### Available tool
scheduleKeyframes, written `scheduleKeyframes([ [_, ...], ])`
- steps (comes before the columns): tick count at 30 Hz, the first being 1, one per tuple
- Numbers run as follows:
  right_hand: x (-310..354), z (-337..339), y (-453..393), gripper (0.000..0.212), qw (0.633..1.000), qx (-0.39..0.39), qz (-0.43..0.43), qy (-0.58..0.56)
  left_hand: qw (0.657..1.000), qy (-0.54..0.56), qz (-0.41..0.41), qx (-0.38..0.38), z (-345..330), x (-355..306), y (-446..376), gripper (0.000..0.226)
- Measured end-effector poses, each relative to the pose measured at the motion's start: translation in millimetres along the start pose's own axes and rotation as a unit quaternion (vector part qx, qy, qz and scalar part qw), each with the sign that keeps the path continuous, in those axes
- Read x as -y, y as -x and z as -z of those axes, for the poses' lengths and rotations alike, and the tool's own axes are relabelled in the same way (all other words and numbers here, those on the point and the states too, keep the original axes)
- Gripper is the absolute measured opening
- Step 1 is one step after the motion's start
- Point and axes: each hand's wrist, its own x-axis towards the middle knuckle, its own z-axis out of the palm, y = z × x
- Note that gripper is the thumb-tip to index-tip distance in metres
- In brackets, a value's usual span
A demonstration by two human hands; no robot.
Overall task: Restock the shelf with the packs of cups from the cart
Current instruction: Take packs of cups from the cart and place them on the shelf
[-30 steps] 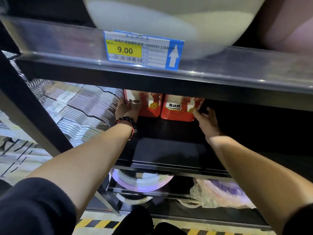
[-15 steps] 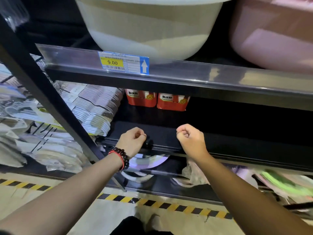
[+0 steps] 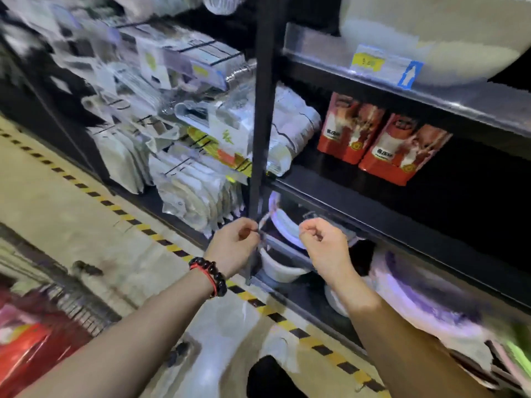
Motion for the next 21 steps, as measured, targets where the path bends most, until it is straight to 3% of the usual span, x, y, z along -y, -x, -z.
scheduleKeyframes([
  [5,46,-115,79,0.037,0.989,0.138,0.049,-0.013,0.991,0.003,0.072,-0.116,90,73,118,0.019],
  [11,102,-216,176,0.014,0.954,0.278,0.109,-0.018,0.961,-0.007,0.129,-0.243,174,127,259,0.017],
  [15,133,-269,217,0.032,0.925,0.349,0.15,-0.02,0.934,0.018,0.158,-0.319,213,151,327,0.023],
  [21,159,-337,244,0.03,0.886,0.424,0.188,-0.001,0.897,0.06,0.197,-0.392,250,186,379,0.023],
])
